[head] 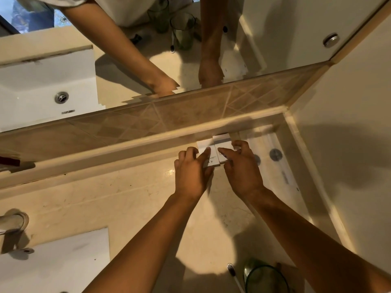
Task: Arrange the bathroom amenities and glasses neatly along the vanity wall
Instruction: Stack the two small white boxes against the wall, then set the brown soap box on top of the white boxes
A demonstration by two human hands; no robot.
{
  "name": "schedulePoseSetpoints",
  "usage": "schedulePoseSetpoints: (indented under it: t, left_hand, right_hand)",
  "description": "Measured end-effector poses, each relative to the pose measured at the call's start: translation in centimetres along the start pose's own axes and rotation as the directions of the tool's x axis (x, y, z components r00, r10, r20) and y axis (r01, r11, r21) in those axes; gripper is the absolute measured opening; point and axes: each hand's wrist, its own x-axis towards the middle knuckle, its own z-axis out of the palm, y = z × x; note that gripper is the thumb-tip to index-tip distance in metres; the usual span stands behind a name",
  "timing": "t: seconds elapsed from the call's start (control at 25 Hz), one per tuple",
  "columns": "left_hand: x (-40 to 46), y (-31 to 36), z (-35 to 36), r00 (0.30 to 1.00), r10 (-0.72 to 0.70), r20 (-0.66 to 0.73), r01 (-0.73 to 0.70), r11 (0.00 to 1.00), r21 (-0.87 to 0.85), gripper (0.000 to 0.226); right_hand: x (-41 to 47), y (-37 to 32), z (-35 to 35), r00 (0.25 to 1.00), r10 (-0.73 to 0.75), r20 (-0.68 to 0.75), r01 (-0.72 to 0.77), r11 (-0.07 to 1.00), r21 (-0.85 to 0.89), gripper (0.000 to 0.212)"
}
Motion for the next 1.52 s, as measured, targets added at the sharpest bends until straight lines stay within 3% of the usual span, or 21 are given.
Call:
schedulePoseSetpoints:
  t: [0.48, 0.8, 0.92, 1.12, 1.28, 1.44, 1.52]
  left_hand:
    - [0.4, 0.6, -0.1, 1.000, -0.025, 0.006, 0.025, 0.999, 0.047, 0.059]
    - [-2.6, 0.9, -2.0, 0.997, -0.069, 0.035, 0.067, 0.997, 0.037, 0.089]
    - [-7.7, -0.1, -3.0, 0.996, -0.087, 0.014, 0.087, 0.996, 0.025, 0.076]
    - [-19.1, -2.6, -4.1, 0.991, -0.134, -0.020, 0.134, 0.991, -0.024, 0.054]
    - [-25.6, -4.0, -4.9, 0.987, -0.157, -0.025, 0.155, 0.986, -0.053, 0.038]
    - [-29.6, -4.2, -4.7, 0.984, -0.178, 0.018, 0.179, 0.978, -0.108, 0.027]
    - [-31.0, -4.1, -4.4, 0.988, -0.147, 0.054, 0.154, 0.978, -0.144, 0.026]
  right_hand:
    - [0.2, -0.1, -0.2, 1.000, 0.010, 0.001, -0.010, 1.000, -0.004, 0.046]
    - [-3.1, -0.6, -2.3, 1.000, 0.002, 0.000, -0.002, 0.997, 0.074, 0.058]
    - [-6.7, -1.2, -4.0, 0.999, 0.009, -0.039, -0.002, 0.983, 0.185, 0.049]
    - [-13.7, -2.2, -4.4, 0.993, -0.115, -0.003, 0.115, 0.987, 0.113, 0.038]
    - [-17.2, -3.2, -4.5, 0.959, -0.264, -0.099, 0.270, 0.962, 0.044, 0.028]
    - [-22.1, -4.3, -6.0, 0.964, -0.247, -0.095, 0.257, 0.959, 0.119, 0.025]
    - [-24.3, -4.1, -6.3, 0.986, -0.159, -0.060, 0.164, 0.982, 0.090, 0.022]
